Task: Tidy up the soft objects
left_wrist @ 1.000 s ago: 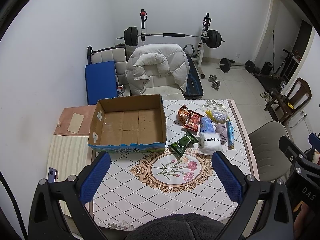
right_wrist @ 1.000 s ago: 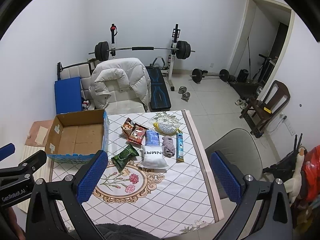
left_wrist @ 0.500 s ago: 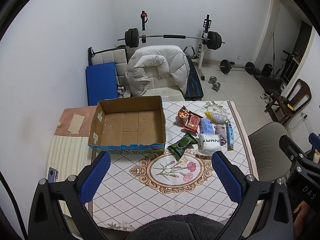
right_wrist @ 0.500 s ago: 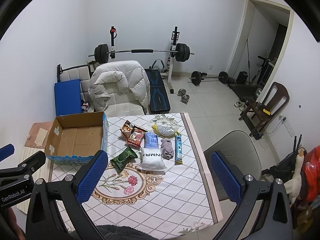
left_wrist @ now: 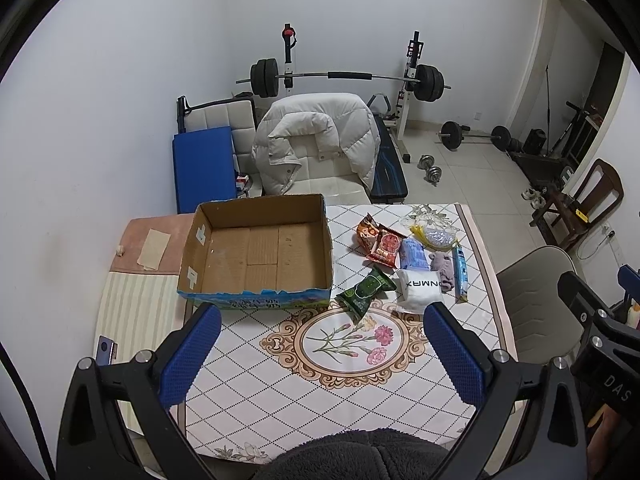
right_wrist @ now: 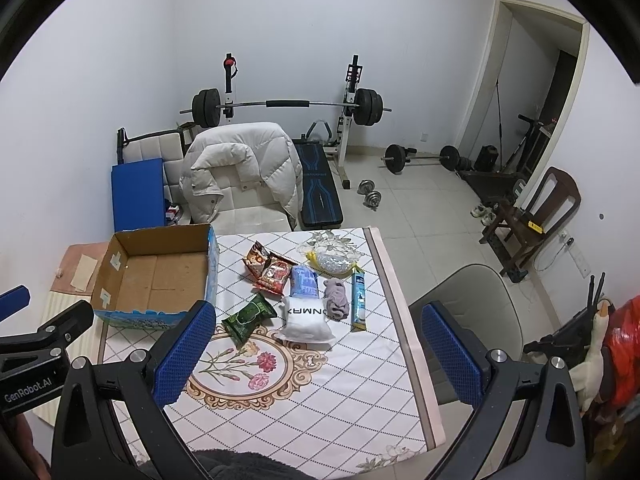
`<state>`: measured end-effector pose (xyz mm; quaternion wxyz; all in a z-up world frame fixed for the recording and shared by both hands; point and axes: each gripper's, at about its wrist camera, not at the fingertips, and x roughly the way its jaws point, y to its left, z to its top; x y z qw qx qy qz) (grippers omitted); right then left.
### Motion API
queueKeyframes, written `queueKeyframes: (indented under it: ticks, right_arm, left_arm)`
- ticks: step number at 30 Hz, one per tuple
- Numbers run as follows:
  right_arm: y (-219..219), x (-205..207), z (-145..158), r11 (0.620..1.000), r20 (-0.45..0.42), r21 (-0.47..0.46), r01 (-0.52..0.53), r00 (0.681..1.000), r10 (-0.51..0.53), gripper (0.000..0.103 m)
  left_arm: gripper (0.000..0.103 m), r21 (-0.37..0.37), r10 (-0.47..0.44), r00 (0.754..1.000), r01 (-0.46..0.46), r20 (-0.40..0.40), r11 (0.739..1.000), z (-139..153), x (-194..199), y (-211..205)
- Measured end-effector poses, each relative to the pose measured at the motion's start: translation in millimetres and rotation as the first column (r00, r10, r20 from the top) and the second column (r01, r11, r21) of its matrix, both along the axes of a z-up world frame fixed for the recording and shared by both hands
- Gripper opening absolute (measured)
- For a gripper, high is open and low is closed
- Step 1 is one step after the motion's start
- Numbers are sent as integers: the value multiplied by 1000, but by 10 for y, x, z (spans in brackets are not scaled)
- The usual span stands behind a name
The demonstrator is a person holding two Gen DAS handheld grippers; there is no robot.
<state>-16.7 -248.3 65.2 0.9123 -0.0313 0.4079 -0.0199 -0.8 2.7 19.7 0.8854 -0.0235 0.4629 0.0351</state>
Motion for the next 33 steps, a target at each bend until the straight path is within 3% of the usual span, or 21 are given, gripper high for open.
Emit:
queueKeyframes:
  ticks: [26, 30, 33]
  right_arm:
    - [2, 16, -21, 1000, -9, 16, 3, 1000, -2, 103]
    - [-142, 168, -133, 997, -49, 67, 30, 998, -27, 103]
    - [-447, 515, -495, 994, -140, 92, 67, 989, -53, 103]
  left_arm:
    - [103, -4, -5, 1000, 5, -4, 1000, -47, 0, -51]
    - [103, 5, -34, 999, 34, -15, 999, -154, 273, -118]
    - [103, 42, -84, 994, 87, -63, 995, -415, 745, -251]
